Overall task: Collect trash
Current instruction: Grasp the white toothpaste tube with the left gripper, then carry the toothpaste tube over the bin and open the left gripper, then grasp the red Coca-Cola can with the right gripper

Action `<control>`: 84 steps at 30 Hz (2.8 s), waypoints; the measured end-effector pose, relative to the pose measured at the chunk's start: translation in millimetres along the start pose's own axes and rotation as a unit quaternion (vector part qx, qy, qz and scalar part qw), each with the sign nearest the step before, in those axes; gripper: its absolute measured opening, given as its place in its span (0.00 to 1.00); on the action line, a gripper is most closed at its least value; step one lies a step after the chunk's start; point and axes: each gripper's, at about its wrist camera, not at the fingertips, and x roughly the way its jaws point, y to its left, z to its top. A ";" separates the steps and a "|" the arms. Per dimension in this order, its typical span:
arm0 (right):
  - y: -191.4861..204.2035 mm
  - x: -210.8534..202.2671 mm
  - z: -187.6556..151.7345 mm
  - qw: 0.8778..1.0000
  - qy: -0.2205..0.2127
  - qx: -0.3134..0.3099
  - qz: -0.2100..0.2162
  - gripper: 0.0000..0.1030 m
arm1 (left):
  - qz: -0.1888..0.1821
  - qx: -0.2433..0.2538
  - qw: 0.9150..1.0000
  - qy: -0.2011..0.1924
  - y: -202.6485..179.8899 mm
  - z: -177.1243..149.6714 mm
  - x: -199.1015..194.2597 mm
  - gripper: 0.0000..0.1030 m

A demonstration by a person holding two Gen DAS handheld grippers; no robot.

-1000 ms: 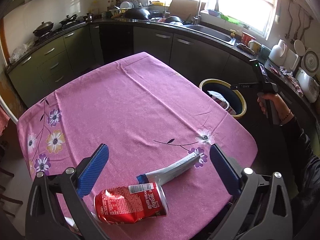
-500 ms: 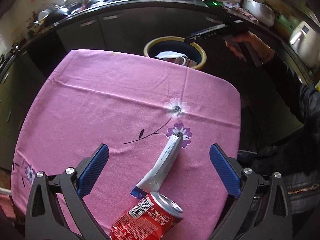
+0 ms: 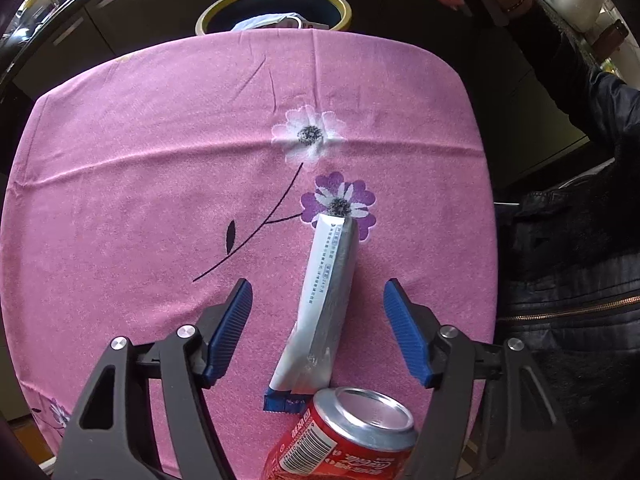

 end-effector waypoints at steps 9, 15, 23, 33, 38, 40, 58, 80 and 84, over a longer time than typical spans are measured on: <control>-3.1 10.5 0.4 1.000 0.007 0.004 0.009 0.65 | 0.011 0.024 0.999 0.031 -7.3 -3.6 15.6 0.28; -1.3 11.8 -0.4 1.000 0.006 0.003 0.014 0.65 | 0.020 0.011 1.000 0.021 -5.3 -7.2 13.2 0.21; -6.2 3.0 -4.3 1.000 -0.004 0.010 0.015 0.65 | 0.040 -0.025 0.998 -0.030 15.4 -0.7 -8.0 0.19; -37.0 -26.8 -16.8 0.999 -0.032 0.040 -0.005 0.65 | 0.064 -0.025 0.995 -0.078 19.8 81.4 -35.0 0.19; -65.0 -46.4 -31.8 0.996 -0.047 0.066 -0.032 0.65 | 0.066 -0.006 0.993 -0.101 15.7 159.4 -28.3 0.19; -76.4 -53.4 -39.1 0.995 -0.050 0.077 -0.038 0.65 | 0.059 0.000 0.992 -0.110 16.8 194.4 -20.5 0.19; -118.5 -63.3 -68.9 0.991 -0.047 0.120 -0.034 0.69 | 0.112 -0.042 0.985 -0.124 46.0 319.5 42.7 0.64; 88.8 -42.8 -47.8 0.978 -0.001 -0.162 0.128 0.78 | 0.281 -0.355 0.863 -0.223 5.6 -2.3 -119.0 0.88; 179.9 -40.5 -60.6 0.940 0.007 -0.277 0.197 0.83 | 0.301 -0.431 0.817 -0.238 3.7 -78.4 -141.1 0.89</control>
